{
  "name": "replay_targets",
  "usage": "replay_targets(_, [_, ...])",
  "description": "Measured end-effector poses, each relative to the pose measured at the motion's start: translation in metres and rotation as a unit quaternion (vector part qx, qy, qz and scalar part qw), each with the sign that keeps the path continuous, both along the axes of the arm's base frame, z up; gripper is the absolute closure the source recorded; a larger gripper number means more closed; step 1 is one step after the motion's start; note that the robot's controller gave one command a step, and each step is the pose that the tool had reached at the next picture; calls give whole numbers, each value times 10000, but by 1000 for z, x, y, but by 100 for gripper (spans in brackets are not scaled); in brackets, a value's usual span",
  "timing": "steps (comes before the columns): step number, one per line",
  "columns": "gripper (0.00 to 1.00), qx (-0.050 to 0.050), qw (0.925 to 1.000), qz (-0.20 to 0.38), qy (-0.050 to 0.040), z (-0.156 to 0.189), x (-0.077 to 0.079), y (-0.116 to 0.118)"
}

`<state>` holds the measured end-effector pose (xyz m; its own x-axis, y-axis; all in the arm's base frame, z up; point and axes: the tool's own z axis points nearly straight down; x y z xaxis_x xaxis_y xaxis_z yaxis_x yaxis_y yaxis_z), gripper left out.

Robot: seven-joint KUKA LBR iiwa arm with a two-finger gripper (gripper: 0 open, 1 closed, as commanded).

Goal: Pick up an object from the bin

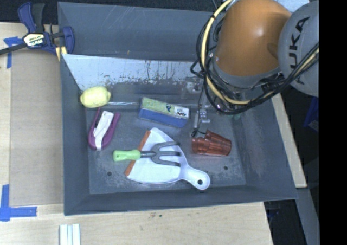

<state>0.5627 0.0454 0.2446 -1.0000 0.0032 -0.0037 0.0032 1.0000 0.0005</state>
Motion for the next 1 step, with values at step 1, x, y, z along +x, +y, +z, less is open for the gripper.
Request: replay_targets(1, [100, 0, 10000, 0, 0, 0, 0, 0])
